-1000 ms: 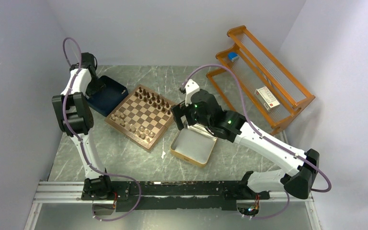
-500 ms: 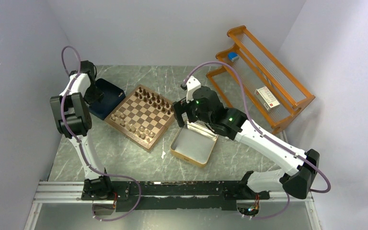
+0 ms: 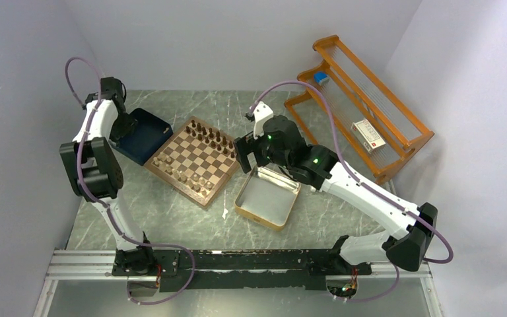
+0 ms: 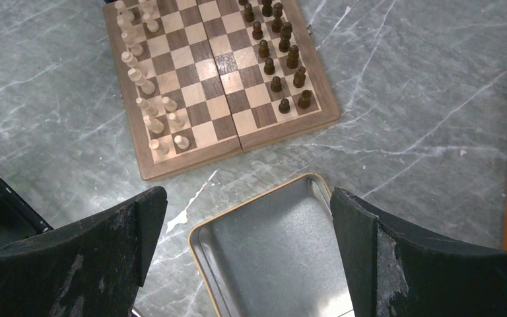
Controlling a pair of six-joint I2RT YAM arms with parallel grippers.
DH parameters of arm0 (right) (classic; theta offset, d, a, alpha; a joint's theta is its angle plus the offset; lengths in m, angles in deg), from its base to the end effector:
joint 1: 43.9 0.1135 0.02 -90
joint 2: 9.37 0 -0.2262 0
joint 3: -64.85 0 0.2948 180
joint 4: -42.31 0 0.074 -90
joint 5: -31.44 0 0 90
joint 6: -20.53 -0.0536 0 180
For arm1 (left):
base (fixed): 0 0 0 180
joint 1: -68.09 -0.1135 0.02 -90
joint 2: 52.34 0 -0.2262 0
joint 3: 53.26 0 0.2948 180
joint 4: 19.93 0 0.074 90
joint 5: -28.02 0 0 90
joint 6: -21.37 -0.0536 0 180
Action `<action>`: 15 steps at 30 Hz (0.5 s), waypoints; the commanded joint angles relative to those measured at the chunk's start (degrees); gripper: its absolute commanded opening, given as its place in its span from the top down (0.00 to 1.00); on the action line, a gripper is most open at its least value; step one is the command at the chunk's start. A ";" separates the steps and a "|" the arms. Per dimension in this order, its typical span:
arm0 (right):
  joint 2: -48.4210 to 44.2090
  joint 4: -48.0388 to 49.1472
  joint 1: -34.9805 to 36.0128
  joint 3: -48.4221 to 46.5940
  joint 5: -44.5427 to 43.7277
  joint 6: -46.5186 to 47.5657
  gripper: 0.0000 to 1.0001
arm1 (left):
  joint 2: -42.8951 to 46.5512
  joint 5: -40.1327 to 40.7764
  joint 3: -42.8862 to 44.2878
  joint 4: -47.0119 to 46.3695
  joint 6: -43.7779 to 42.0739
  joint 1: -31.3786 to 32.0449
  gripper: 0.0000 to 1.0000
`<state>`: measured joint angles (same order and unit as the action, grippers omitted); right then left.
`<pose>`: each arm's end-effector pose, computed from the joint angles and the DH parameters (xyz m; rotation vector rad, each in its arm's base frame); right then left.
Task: Set up the chess pieces on the board
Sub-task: Adjust the storage box at the center of the board.
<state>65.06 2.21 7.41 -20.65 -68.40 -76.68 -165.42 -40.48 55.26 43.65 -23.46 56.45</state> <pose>0.2319 0.2749 0.3265 -0.6889 1.9839 0.4460 0.4355 0.1098 0.1832 -1.3472 2.2867 0.3344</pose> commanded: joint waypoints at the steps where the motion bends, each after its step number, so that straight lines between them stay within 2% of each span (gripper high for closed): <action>1: 0.37 -1.69 -0.33 -2.27 0.96 -0.36 0.00 | 2.66 5.45 -2.96 3.71 5.20 -0.75 0.29; 9: -0.55 -3.15 -0.33 -2.08 0.97 -2.38 0.00 | 3.52 3.24 -8.91 0.67 4.96 -0.86 0.32; 15: -0.54 -2.79 -0.33 -1.83 1.32 -3.42 0.00 | 0.75 1.70 -9.64 -2.09 1.97 -1.14 0.46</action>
<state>65.23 -0.22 7.41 -21.38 -67.88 -78.90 -163.69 -38.25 44.94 44.39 -19.79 56.17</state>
